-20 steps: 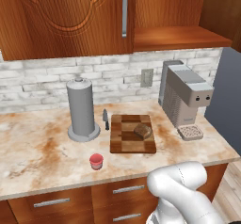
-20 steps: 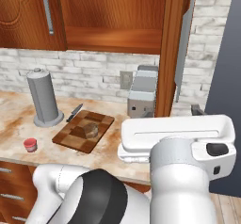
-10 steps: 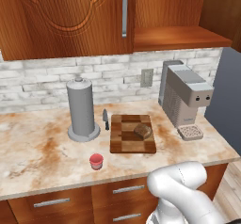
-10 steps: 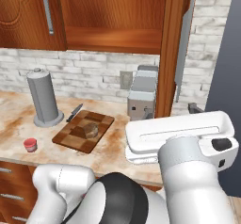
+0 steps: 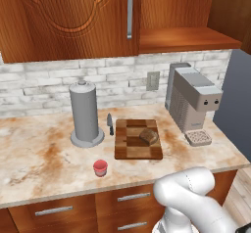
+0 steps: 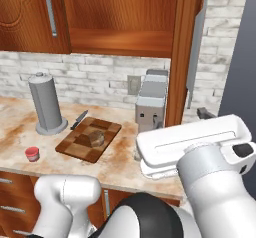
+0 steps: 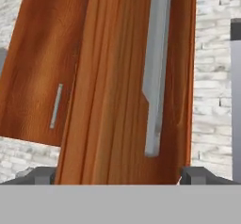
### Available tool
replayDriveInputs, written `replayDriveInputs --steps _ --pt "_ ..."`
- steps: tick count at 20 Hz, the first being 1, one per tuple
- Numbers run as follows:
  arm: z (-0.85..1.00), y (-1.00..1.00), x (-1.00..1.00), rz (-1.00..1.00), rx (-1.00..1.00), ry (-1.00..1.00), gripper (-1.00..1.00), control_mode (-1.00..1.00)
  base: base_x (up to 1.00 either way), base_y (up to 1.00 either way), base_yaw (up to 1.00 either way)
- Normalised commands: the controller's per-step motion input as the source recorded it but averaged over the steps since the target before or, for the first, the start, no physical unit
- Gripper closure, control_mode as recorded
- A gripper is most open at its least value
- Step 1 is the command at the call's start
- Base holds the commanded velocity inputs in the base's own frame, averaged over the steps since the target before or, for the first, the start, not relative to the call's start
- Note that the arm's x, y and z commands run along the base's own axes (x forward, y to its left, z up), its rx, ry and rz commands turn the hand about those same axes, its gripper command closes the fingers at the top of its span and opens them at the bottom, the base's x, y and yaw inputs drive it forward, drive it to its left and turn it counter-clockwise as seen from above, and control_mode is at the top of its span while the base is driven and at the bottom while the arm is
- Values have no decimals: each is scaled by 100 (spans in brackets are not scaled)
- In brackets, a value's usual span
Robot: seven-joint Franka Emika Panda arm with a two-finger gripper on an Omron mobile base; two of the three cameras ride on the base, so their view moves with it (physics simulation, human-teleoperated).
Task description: Pick the bread, place it on the cutting board, pick the jam, place it on the counter, and close the cabinet.
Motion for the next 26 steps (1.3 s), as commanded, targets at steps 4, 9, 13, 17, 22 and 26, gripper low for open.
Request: replayDriveInputs --steps 4,9,13,17,22,26 --pt "0 0 26 18 2 0 -100 -100 0 0 0" --pt "0 10 19 21 2 0 -100 -100 0 0 0" --pt "0 26 8 20 0 0 -100 -100 0 0 0" --pt "0 39 4 17 0 0 -100 -100 0 0 0" --pt "0 67 2 11 0 0 -100 -100 0 0 0" --pt "0 64 3 8 0 0 -100 -100 0 0 0"
